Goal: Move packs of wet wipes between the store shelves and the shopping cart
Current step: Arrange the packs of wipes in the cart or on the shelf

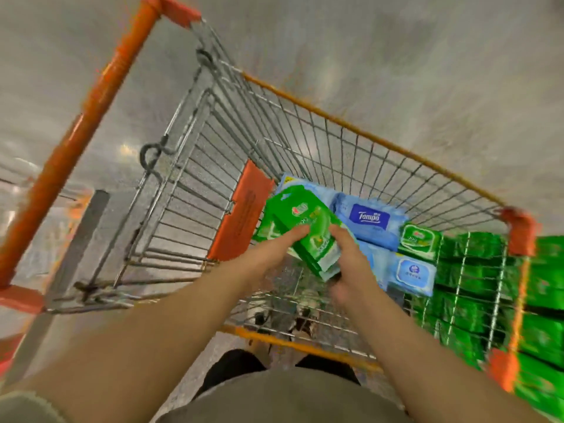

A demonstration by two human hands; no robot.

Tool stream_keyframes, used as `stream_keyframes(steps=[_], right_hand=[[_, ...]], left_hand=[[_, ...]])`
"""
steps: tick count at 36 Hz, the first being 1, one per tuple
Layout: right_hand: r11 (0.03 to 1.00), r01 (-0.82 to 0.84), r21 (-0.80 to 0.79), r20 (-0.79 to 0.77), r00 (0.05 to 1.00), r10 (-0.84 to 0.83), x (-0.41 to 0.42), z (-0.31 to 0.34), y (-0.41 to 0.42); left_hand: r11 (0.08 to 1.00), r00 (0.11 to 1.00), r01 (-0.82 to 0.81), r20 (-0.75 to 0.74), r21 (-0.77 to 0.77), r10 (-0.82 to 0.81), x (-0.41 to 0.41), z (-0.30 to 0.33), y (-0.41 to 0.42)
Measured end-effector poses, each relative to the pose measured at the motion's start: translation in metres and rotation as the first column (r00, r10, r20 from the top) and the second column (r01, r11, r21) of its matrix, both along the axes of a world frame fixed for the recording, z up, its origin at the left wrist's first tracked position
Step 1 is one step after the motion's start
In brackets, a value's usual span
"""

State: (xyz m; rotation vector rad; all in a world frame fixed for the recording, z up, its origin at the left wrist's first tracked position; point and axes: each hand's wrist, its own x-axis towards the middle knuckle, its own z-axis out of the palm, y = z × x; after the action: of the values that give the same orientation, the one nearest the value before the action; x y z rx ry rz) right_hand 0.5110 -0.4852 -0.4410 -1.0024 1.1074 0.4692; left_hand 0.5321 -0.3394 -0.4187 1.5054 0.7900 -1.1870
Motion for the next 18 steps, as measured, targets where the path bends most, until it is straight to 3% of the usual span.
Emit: stream_keyframes(steps=[4,8,13,18], right_hand=[[0.962,0.169,0.214,0.145,0.969,-0.202,0.008,0.053,-0.001],[0.951,0.154,0.269,0.314,0.919,-0.238,0.008,0.099,-0.005],[0.988,0.005,0.157,0.497,0.864,-0.084,0.004,0.145,-0.032],[0.998,-0.061,0.016,0.626,0.779,0.038,0.005,0.192,-0.069]], left_hand=[[0.912,0.907,-0.33,0.185,-0.245,0.378,0.004,0.036,-0.03],[0.796,0.773,-0.435,0.278,-0.421,0.57,0.01,0.076,-0.052],[0.727,0.717,-0.401,0.303,-0.557,0.628,0.024,0.121,-0.064],[0.757,0.725,-0.277,0.389,-0.591,0.569,0.038,0.159,-0.071]])
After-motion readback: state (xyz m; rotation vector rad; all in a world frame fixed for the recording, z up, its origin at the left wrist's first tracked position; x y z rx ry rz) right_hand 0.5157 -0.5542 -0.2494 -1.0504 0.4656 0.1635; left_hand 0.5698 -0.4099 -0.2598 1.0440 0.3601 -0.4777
